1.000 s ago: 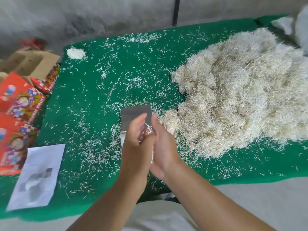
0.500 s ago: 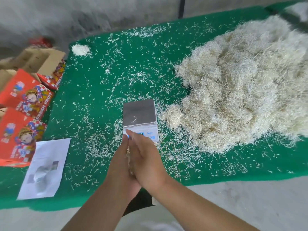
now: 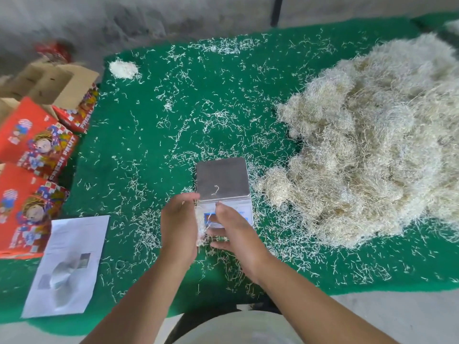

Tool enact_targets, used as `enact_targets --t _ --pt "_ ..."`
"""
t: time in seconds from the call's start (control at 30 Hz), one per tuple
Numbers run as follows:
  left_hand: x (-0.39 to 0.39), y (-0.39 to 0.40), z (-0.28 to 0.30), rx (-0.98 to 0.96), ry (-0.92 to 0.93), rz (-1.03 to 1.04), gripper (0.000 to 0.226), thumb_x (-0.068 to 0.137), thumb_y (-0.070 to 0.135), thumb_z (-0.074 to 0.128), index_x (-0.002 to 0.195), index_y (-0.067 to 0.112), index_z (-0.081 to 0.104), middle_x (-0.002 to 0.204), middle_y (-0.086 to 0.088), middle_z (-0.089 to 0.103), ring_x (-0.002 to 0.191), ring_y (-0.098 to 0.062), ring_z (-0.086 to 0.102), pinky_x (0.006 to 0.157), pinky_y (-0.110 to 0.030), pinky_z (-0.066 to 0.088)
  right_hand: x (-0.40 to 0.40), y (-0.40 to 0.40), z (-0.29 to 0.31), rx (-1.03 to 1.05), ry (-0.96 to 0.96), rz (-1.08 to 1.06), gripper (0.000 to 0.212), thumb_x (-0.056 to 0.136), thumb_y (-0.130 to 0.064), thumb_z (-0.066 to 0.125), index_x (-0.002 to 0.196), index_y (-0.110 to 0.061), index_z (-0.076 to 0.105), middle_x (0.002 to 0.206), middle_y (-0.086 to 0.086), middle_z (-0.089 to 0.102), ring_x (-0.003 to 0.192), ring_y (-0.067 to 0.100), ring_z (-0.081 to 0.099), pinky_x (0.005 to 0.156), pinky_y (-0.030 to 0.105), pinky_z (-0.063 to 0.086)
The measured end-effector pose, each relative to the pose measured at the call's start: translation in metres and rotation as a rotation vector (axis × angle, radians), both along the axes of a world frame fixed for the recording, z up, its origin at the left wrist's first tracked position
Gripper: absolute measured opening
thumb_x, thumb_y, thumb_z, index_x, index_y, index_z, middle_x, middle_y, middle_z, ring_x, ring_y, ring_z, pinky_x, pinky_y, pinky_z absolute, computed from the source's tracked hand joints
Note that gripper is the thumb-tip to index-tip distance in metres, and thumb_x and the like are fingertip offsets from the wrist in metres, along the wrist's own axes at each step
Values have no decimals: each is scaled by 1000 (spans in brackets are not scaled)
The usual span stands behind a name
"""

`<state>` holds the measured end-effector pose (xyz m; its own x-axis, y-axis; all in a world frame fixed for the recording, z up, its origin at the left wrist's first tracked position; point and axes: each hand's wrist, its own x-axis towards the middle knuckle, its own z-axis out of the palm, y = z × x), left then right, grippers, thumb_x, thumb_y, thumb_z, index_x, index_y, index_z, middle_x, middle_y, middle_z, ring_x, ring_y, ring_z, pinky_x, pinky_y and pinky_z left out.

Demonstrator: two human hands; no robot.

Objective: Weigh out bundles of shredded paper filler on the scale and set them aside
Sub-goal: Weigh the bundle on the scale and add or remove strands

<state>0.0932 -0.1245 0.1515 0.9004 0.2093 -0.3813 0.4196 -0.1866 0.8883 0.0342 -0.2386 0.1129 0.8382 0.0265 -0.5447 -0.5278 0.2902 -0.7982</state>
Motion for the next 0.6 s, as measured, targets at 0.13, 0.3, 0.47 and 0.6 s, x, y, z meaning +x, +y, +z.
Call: enact_targets --t 0.13,0.3,0.47,0.6 --pt "20 40 -26 6 82 76 39 101 6 45 99 30 76 126 12 65 119 -11 55 107 -42 39 29 -19 -44 -467 -24 59 39 107 -40 57 145 -37 51 141 -16 58 123 14 63 103 20 51" --pt "26 79 -42 38 117 56 35 103 15 50 93 36 77 104 34 68 104 13 55 96 -38 39 88 -33 -111 -1143 -54 426 77 109 -59 28 169 -21 -4 176 1 -11 162 25 -11 131 44 0" --pt "40 100 -53 100 65 64 29 101 17 46 102 29 73 97 17 73 97 -5 65 82 -31 50 118 12 -141 -1365 -167 725 73 108 -59 6 166 -17 -10 170 18 -24 156 38 -25 128 51 -9" --pt "52 103 -58 69 101 74 27 98 19 46 104 26 72 103 11 71 103 -16 64 94 -42 51 94 66 -142 -974 -410 856 70 109 -56 38 166 -27 10 175 8 4 162 28 0 128 49 4"
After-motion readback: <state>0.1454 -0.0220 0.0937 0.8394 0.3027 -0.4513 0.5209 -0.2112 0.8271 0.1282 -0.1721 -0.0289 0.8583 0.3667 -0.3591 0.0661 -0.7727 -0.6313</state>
